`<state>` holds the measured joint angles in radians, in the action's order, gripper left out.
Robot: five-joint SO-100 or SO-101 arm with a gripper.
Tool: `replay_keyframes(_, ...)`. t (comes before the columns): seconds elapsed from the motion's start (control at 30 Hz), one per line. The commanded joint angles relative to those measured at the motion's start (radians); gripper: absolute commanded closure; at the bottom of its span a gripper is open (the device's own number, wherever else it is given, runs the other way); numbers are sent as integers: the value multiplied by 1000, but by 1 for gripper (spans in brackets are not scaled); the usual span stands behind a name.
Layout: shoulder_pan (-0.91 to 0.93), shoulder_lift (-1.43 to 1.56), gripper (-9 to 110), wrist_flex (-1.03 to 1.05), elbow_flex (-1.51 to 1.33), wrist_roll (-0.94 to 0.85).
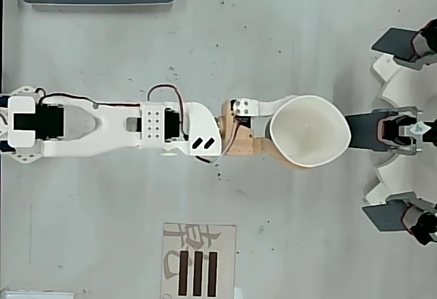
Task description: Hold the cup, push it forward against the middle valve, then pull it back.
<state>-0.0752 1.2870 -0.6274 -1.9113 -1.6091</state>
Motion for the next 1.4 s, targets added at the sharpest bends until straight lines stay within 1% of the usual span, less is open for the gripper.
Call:
replay_keyframes(0.0,2,52,98,-28,11,-5)
replay_keyframes(0.17,-2,35,98,-28,21,-6)
replay_keyframes(0.47,-3,-69,98,-17,132,-2)
replay_keyframes(0.67,-8,-206,98,34,304,0)
replay_keyframes(1.0,-12,-531,98,218,804,3)
replay_keyframes(1.1,-12,-604,98,270,914,5)
replay_keyframes(1.23,-12,-638,98,285,948,6)
replay_keyframes(1.37,-12,-603,98,276,908,6)
